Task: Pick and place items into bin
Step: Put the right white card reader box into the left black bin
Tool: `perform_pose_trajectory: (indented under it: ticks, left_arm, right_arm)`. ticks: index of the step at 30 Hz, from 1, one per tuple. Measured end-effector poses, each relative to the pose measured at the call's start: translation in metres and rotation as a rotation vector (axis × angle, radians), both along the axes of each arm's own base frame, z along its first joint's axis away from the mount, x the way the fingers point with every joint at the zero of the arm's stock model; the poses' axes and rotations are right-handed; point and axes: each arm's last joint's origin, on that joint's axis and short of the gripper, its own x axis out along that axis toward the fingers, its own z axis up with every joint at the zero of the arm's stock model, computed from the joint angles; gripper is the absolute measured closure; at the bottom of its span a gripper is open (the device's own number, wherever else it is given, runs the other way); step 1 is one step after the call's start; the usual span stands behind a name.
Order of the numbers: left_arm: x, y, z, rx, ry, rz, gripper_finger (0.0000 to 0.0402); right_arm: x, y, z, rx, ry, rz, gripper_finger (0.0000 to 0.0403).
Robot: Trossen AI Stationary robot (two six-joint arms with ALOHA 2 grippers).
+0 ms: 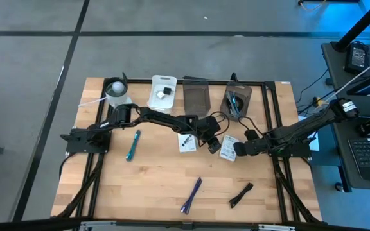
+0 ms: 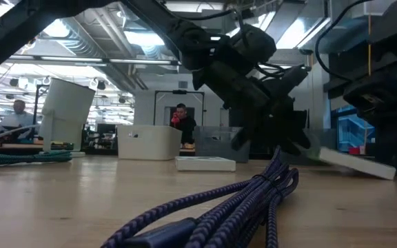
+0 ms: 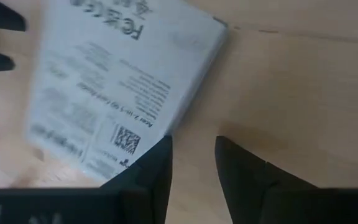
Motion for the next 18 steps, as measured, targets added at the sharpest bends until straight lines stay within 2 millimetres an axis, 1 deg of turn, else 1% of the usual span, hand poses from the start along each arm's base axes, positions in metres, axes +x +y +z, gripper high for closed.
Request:
perform_pose_trajectory:
  ticks: [5, 10, 18]
  left_arm:
    - [0.0005, -0.0001, -0.0002, -0.001, -0.006, -0.004, 0.0299]
    - [0.0013, 0.0000, 0.0012, 0.000, -0.021, -0.003, 0.0298]
    - [0.0010, -0.0016, 0.0005, 0.013, -0.012, 0.007, 0.0312]
  right_arm:
    - [0.0042, 0.0010, -0.0027, -0.002, -0.032, -0.006, 0.0264]
    - [0.0044, 0.0009, -0.0027, -0.006, -0.037, -0.008, 0.0263]
    - [0.0052, 0.0010, -0.0027, -0.010, -0.050, -0.010, 0.0263]
